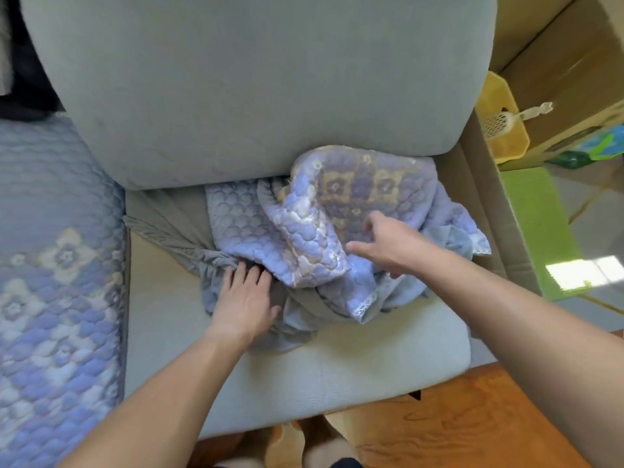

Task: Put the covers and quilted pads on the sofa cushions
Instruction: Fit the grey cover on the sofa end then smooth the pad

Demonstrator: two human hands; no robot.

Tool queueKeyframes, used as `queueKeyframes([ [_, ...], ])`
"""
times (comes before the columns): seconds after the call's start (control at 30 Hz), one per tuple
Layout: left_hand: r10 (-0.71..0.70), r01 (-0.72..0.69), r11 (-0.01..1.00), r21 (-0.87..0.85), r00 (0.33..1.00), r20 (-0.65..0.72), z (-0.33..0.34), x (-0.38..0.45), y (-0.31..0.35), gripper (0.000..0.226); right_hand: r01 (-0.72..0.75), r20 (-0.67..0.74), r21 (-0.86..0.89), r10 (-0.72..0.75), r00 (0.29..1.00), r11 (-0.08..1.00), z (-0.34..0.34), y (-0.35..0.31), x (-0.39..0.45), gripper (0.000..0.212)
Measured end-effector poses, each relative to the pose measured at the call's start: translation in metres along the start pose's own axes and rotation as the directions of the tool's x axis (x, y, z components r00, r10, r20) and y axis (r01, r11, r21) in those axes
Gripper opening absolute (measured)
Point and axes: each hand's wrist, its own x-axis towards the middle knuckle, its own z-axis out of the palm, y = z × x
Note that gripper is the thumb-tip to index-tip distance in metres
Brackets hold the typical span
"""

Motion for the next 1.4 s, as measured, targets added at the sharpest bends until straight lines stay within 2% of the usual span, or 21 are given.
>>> queueKeyframes([
  [0.07, 0.062, -0.061, 0.993, 0.103, 0.998, -0.006, 0.003, 0.008, -0.007, 0.062, 0.083, 0.102, -0.215, -0.062, 0.993, 0.973, 0.023, -0.006, -0.007, 0.106],
  [0.1, 0.096, -0.089, 0.987, 0.132, 0.994, -0.044, 0.002, 0.010, -0.010, 0.049, 0.114, 0.107, -0.372, -0.080, 0.991, 0.921, 0.047, -0.002, -0.014, 0.113],
  [0.17, 0.133, -0.127, 0.980, 0.152, 0.991, -0.032, -0.006, 0.007, -0.014, 0.030, 0.101, 0.050, -0.583, -0.088, 0.995, 0.807, 0.082, 0.010, -0.026, 0.090],
  [0.23, 0.138, -0.153, 0.983, 0.101, 0.980, 0.140, -0.013, -0.009, -0.014, 0.030, 0.035, -0.024, -0.603, -0.062, 0.998, 0.797, 0.088, 0.022, -0.025, 0.051],
  [0.33, 0.277, -0.286, 0.958, -0.001, 0.927, 0.253, -0.015, -0.065, -0.013, 0.025, 0.015, -0.043, -0.539, -0.045, 0.998, 0.842, 0.043, 0.006, -0.020, 0.022],
  [0.4, 0.320, -0.330, 0.944, -0.026, 0.892, 0.318, -0.004, -0.112, -0.016, 0.024, -0.029, -0.227, -0.432, -0.077, 0.971, 0.901, -0.013, -0.020, -0.017, 0.013],
  [0.47, 0.296, -0.298, 0.953, -0.054, 0.880, 0.370, 0.023, -0.155, -0.025, 0.026, -0.110, -0.547, -0.134, 0.019, 0.837, 0.985, -0.071, -0.041, -0.008, 0.022],
  [0.5, 0.281, -0.283, 0.958, -0.045, 0.895, 0.346, 0.035, -0.174, -0.030, 0.027, -0.131, -0.619, 0.045, 0.131, 0.774, 0.990, -0.094, -0.045, -0.002, 0.030],
  [0.57, 0.229, -0.252, 0.967, 0.029, 0.915, 0.332, 0.056, -0.199, -0.039, 0.031, -0.131, -0.534, 0.251, 0.249, 0.808, 0.959, -0.115, -0.049, 0.007, 0.046],
  [0.67, 0.113, -0.106, 0.993, -0.052, 0.979, 0.172, 0.076, -0.209, -0.048, 0.022, -0.120, -0.387, 0.191, 0.187, 0.903, 0.974, -0.081, -0.053, -0.001, 0.076],
  [0.7, 0.057, -0.043, 0.994, -0.103, 0.989, 0.140, 0.072, -0.207, -0.047, 0.021, -0.082, -0.481, 0.118, 0.129, 0.867, 0.990, -0.062, -0.051, -0.011, 0.076],
  [0.77, -0.012, 0.019, 0.994, -0.106, 0.998, 0.066, 0.068, -0.201, -0.044, 0.033, 0.113, -0.764, -0.091, -0.143, 0.629, 0.989, -0.012, -0.046, -0.046, 0.059],
  [0.8, -0.039, 0.045, 0.995, -0.092, 0.997, 0.067, 0.065, -0.200, -0.041, 0.041, 0.244, -0.797, -0.201, -0.303, 0.522, 0.949, 0.019, -0.042, -0.064, 0.046],
  [0.83, -0.049, 0.055, 0.994, -0.090, 0.996, 0.073, 0.062, -0.200, -0.038, 0.044, 0.377, -0.736, -0.276, -0.447, 0.509, 0.884, 0.051, -0.037, -0.079, 0.034],
  [0.9, -0.012, 0.018, 0.996, -0.083, 0.997, 0.072, 0.063, -0.205, -0.029, 0.027, 0.567, -0.396, -0.350, -0.666, 0.632, 0.746, 0.119, -0.018, -0.101, 0.027],
  [0.97, 0.016, -0.013, 0.997, -0.082, 0.999, 0.040, 0.062, -0.220, -0.015, 0.021, 0.642, -0.013, -0.386, -0.700, 0.714, 0.662, 0.175, 0.000, -0.110, 0.052],
  [1.03, 0.025, -0.024, 1.000, -0.014, 0.998, 0.053, 0.069, -0.243, -0.004, 0.033, 0.690, 0.212, -0.382, -0.669, 0.713, 0.614, 0.210, 0.010, -0.114, 0.071],
  [1.07, 0.005, -0.006, 1.000, 0.019, 0.997, 0.071, 0.078, -0.258, -0.002, 0.041, 0.700, 0.275, -0.381, -0.648, 0.710, 0.604, 0.219, 0.010, -0.117, 0.066],
  [1.17, -0.144, 0.138, 0.987, 0.088, 0.987, 0.074, 0.109, -0.301, -0.024, 0.051, 0.734, 0.329, -0.367, -0.659, 0.677, 0.571, 0.236, 0.014, -0.132, 0.029],
  [1.3, -0.348, 0.318, 0.933, 0.167, 0.916, 0.201, 0.127, -0.354, -0.064, 0.032, 0.685, 0.431, -0.286, -0.548, 0.717, 0.670, 0.248, 0.027, -0.161, 0.033],
  [1.4, -0.318, 0.281, 0.935, 0.216, 0.935, 0.156, 0.135, -0.365, -0.074, 0.035, 0.623, 0.345, -0.331, -0.523, 0.779, 0.709, 0.253, 0.036, -0.170, 0.025],
])
